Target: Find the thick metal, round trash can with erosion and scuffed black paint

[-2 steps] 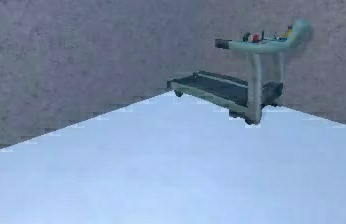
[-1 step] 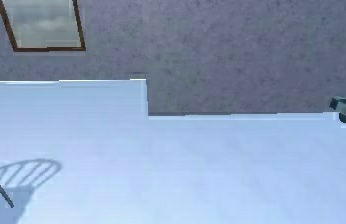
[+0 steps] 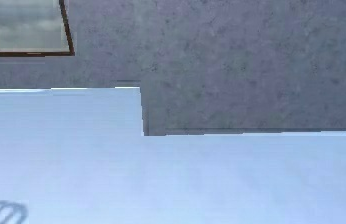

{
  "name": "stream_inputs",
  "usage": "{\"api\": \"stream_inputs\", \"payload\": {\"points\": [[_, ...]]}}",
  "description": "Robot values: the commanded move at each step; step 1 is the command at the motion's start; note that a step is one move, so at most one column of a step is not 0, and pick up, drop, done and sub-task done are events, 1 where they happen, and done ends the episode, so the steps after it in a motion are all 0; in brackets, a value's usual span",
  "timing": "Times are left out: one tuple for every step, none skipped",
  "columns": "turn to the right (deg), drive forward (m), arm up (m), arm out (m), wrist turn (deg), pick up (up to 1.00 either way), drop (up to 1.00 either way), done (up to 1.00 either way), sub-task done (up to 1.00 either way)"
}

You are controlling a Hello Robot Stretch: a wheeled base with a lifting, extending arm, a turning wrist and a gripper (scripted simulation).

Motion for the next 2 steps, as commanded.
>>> {"api": "stream_inputs", "payload": {"points": [[-39.0,0.0,0.0,0.0,0.0,0.0,0.0,0.0,0.0],[0.0,1.0,0.0,0.0,0.0,0.0,0.0,0.0,0.0]]}}
